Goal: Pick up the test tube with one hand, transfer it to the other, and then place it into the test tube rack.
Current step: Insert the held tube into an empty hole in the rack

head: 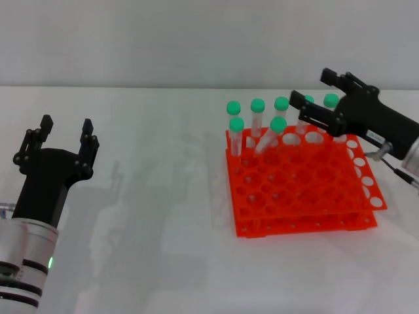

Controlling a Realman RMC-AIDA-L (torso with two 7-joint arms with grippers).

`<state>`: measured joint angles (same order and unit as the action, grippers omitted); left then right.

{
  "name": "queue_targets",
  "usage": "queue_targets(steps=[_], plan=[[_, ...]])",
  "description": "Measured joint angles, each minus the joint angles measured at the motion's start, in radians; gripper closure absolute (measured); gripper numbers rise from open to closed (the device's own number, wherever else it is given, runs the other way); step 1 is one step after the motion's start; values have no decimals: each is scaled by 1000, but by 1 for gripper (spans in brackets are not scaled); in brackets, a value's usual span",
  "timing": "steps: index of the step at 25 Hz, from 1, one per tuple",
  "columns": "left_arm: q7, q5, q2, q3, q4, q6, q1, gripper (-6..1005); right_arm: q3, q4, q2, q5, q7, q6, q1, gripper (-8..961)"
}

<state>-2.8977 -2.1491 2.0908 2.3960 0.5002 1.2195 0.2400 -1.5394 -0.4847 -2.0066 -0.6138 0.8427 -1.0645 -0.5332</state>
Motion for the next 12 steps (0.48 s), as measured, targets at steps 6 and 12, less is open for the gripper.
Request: queue_targets(steps=[6, 12], plan=[[0, 0, -1, 0, 0, 0, 3, 362, 3, -1, 5, -4, -63, -44, 44, 100], [0, 1, 0, -3, 0, 0, 6, 362, 99, 34, -16, 72, -164, -122, 96, 102]])
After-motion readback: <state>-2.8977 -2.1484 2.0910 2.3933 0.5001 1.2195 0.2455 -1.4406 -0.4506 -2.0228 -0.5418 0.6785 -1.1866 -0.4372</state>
